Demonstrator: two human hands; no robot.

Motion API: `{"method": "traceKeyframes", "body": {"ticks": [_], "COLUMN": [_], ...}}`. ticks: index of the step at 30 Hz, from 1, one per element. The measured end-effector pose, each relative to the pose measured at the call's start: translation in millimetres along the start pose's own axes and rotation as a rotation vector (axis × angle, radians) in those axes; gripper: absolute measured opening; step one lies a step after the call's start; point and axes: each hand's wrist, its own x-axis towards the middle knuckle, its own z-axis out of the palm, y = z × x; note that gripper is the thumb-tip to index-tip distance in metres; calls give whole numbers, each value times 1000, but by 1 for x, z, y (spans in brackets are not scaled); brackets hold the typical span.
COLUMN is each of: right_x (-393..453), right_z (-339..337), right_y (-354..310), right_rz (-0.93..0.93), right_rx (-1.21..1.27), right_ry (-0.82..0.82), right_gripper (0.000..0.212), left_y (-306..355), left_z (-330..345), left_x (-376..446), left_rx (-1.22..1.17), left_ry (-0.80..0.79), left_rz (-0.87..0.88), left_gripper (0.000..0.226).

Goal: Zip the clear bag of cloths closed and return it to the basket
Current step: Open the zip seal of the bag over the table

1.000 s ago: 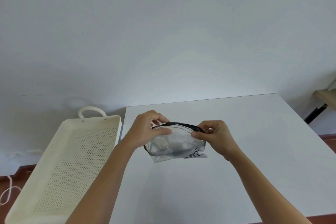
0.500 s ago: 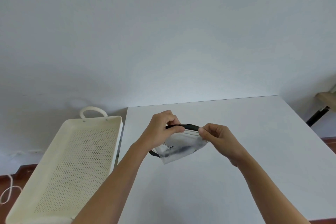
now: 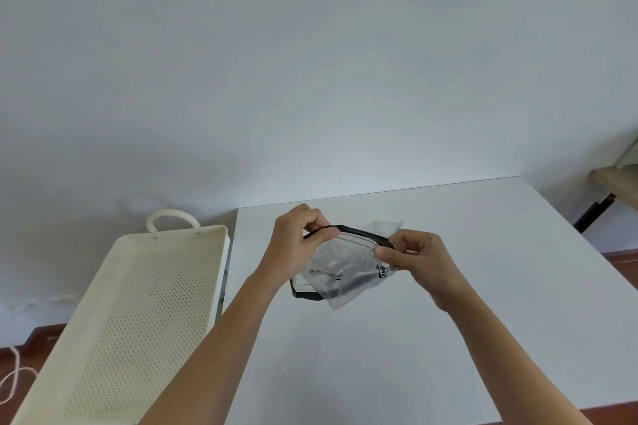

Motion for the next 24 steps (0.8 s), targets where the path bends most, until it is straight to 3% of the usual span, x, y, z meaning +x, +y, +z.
{"method": "traceKeyframes", "body": {"ticks": [4, 11, 16, 20, 24], "right_x": [2, 6, 9, 11, 5], "right_z": [1, 15, 24, 19, 4], "right_y": [1, -4, -17, -20, -9], "right_rz": [-11, -174, -186, -130, 20], "right_rx": [-64, -183, -85, 138, 106], "right_ry": [117, 288, 60, -63, -308], "right_gripper": [16, 22, 15, 28, 28], "left_y": [-4, -4, 16, 23, 21], "left_z": [-3, -8, -8, -3, -5], "left_x": [-2, -7, 1, 7, 9], "left_rx": [-2, 99, 186, 174, 123], "left_ry": [-5, -36, -244, -175, -70], "left_rz": [14, 43, 79, 116, 134], "left_gripper": [14, 11, 36, 7, 3]}}
